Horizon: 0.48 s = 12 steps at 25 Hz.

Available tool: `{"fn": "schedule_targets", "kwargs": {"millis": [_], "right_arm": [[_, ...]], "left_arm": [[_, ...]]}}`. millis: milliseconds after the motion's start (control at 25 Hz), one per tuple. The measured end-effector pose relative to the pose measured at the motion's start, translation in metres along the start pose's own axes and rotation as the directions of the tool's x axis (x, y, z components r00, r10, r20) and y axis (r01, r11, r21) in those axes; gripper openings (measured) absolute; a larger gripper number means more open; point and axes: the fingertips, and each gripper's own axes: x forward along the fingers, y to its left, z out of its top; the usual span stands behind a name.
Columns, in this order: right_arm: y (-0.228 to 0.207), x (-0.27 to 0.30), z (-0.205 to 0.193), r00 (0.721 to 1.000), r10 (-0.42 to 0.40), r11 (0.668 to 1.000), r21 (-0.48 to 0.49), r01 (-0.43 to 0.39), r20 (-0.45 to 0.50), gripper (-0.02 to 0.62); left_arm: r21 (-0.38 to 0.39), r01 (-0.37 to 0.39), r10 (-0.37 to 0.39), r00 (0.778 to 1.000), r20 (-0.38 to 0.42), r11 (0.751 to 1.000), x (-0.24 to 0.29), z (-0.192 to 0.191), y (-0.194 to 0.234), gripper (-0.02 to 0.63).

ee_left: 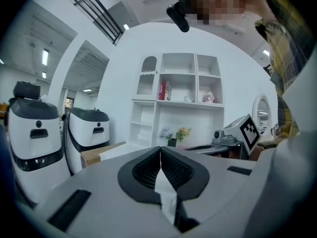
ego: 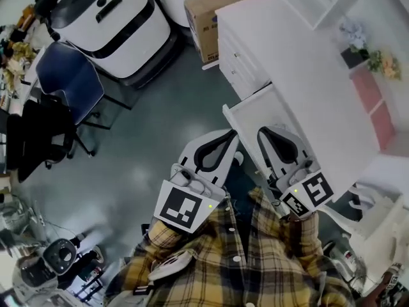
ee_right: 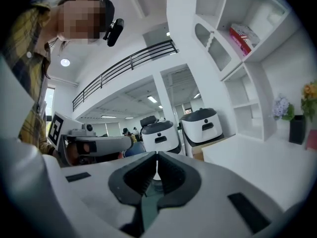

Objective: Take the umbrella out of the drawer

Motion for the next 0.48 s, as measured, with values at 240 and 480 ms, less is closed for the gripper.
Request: {"fn": "schedule_targets", "kwargs": {"millis": [240,480], "right_arm": [[-0.054,-0.027,0.011,0.983,-0.172,0.985,0.026,0.171,0.055,0.018],[-0.086,-0.069,0.015,0.934,-0.345,0.938,0.054,0.341,0.093,0.018]], "left_arm": [[0.051,0.177,-0.177,0.984,-0.018,0.983,0.055,0.01,-0.021,0.021],[0.067,0.331,-0.33,0.943,-0.03,0.941,0.093,0.017,-0.05,0.021]]}}
